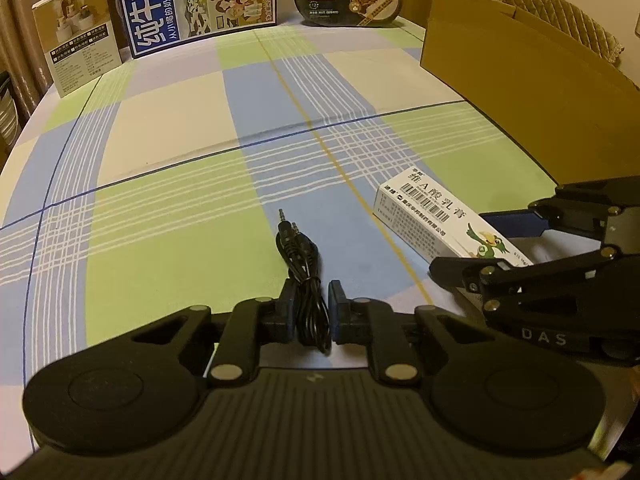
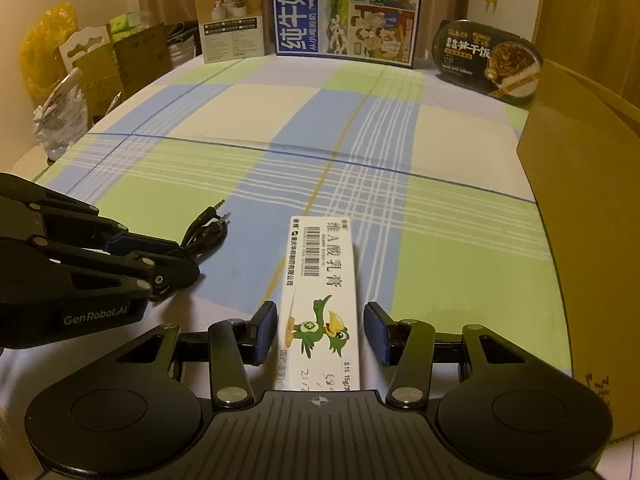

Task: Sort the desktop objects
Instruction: 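Lift the cable with the left tool while the right tool lifts the ointment box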

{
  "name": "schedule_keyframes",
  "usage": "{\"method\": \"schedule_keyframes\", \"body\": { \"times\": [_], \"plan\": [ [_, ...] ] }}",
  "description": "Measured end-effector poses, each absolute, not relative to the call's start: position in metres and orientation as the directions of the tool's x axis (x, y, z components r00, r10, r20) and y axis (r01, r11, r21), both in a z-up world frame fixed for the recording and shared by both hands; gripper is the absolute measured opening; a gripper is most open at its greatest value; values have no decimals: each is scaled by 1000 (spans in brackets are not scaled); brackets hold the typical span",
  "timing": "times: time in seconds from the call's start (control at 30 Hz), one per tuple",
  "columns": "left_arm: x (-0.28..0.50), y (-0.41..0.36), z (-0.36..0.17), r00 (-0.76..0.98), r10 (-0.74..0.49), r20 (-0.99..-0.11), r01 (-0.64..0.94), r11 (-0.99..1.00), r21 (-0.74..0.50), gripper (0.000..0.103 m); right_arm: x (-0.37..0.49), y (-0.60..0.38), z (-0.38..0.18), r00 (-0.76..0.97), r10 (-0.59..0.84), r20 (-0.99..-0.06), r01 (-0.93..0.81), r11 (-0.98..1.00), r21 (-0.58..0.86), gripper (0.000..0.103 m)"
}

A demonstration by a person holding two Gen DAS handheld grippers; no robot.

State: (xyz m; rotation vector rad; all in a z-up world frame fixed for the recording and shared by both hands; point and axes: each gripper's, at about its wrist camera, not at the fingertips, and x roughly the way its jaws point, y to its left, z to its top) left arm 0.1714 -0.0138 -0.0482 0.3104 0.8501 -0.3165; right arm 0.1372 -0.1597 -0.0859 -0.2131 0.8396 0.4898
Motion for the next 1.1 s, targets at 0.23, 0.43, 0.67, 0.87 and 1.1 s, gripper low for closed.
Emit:
{"method": "schedule_keyframes", "body": {
  "times": [0.23, 0.43, 0.67, 0.87, 1.1],
  "plan": [
    [171, -13, -48, 621, -146, -770, 390, 910, 142, 13, 139, -160, -86, 573, 332, -750, -493, 870, 9, 46],
    [171, -12, -48, 618, -145, -773, 390, 910, 141, 14, 141, -159, -84, 576, 335, -745, -492, 870, 11, 46],
    [170, -13, -44, 616, -154, -772, 395, 909, 135, 10, 142, -156, -86, 578, 333, -745, -492, 870, 7, 36],
    [168, -15, -43, 620, -161, -768, 403, 905, 136, 9, 141, -157, -84, 585, 336, -738, -484, 875, 15, 35],
    [169, -15, -40, 625, -171, -762, 397, 910, 122, 9, 141, -159, -81, 597, 337, -728, -472, 881, 21, 35]
  ]
}}
